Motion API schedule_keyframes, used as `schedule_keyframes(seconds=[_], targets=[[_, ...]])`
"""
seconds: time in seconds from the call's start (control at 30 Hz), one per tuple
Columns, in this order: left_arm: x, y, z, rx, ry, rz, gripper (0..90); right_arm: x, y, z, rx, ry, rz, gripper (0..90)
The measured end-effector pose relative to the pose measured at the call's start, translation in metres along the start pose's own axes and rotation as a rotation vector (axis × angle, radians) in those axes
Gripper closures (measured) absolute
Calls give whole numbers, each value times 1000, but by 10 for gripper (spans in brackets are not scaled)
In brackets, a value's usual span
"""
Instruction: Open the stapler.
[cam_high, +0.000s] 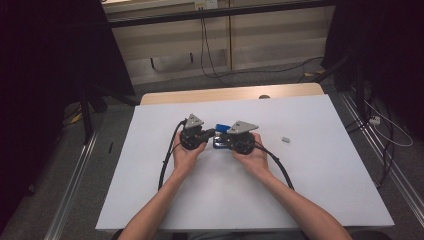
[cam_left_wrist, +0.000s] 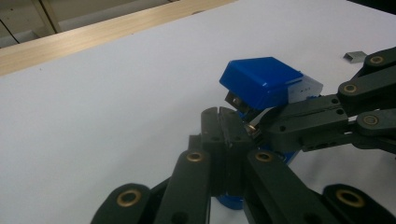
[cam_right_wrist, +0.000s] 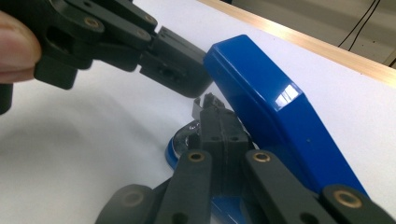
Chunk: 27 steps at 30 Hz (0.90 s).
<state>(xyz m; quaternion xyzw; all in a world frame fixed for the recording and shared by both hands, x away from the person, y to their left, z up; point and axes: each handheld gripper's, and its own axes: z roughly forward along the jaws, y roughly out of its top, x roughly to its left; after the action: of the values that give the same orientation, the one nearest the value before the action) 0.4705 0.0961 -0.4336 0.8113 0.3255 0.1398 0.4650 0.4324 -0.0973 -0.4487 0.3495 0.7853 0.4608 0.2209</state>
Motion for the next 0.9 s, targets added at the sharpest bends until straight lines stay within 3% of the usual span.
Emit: schedule_keyframes(seconds=[0.37, 0.6, 0.73, 0.9], targets=[[0, 2, 1, -8, -4, 7, 900, 0, 0, -2, 5, -19, -9, 900], [-6, 4, 4, -2, -15, 29, 900, -4, 3, -6, -23, -36, -1, 900], [-8, 4, 6, 11, 3, 57, 900, -5, 4, -8, -29, -42, 10, 900], [-8, 3, 6, 12, 4, 54, 900, -3, 3, -8, -29, -46, 7, 900]])
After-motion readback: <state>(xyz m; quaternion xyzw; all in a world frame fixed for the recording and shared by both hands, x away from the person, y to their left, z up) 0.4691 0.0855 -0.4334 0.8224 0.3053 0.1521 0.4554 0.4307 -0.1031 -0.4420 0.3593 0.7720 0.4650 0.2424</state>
